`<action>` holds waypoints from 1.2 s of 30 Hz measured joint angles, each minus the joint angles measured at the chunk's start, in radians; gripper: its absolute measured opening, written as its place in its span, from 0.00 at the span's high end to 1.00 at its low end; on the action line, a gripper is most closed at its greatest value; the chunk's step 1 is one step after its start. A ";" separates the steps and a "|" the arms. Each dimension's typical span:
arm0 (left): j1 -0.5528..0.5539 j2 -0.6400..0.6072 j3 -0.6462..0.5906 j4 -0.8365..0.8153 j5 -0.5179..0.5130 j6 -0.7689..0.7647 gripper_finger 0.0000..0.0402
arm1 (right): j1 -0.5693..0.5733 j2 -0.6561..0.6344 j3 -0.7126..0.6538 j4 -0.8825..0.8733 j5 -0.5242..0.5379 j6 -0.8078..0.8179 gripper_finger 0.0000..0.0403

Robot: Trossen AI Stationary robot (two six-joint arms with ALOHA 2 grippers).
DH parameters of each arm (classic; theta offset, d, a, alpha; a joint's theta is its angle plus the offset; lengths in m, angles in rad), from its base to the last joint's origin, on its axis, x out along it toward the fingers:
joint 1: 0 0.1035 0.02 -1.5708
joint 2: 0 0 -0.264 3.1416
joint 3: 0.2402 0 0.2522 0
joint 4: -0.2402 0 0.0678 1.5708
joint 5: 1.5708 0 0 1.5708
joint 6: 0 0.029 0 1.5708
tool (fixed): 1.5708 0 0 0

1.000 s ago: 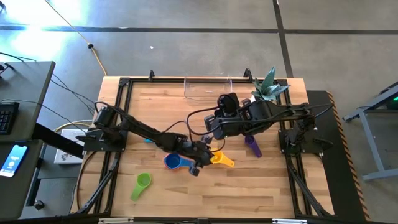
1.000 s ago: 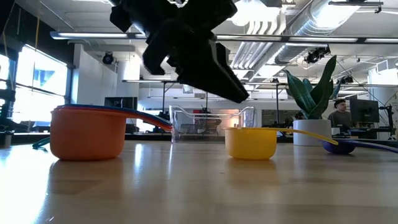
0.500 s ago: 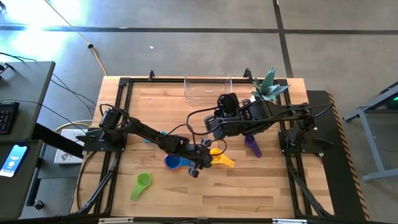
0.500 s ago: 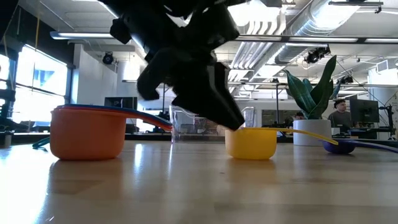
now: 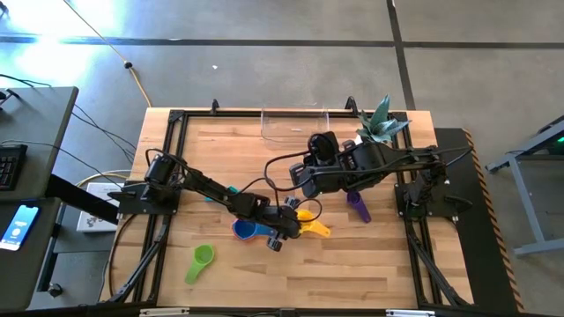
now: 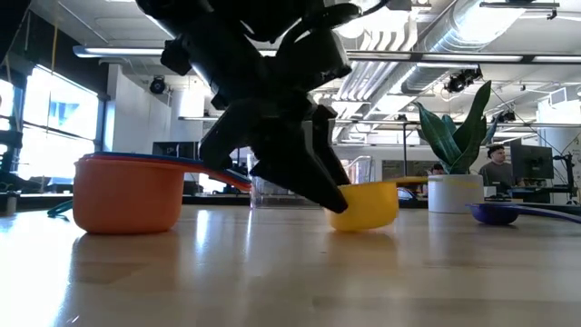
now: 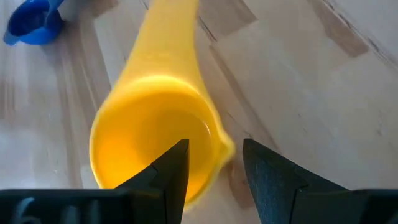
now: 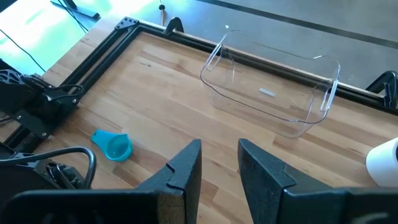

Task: Nest measuring cups in basket
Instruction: Stack the yellow measuring cup on top of the blue measuring cup

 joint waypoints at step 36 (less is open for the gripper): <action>-0.001 -0.143 0.001 -0.097 -0.034 -0.295 0.99 | 0.000 0.001 0.000 -0.003 0.022 0.008 0.76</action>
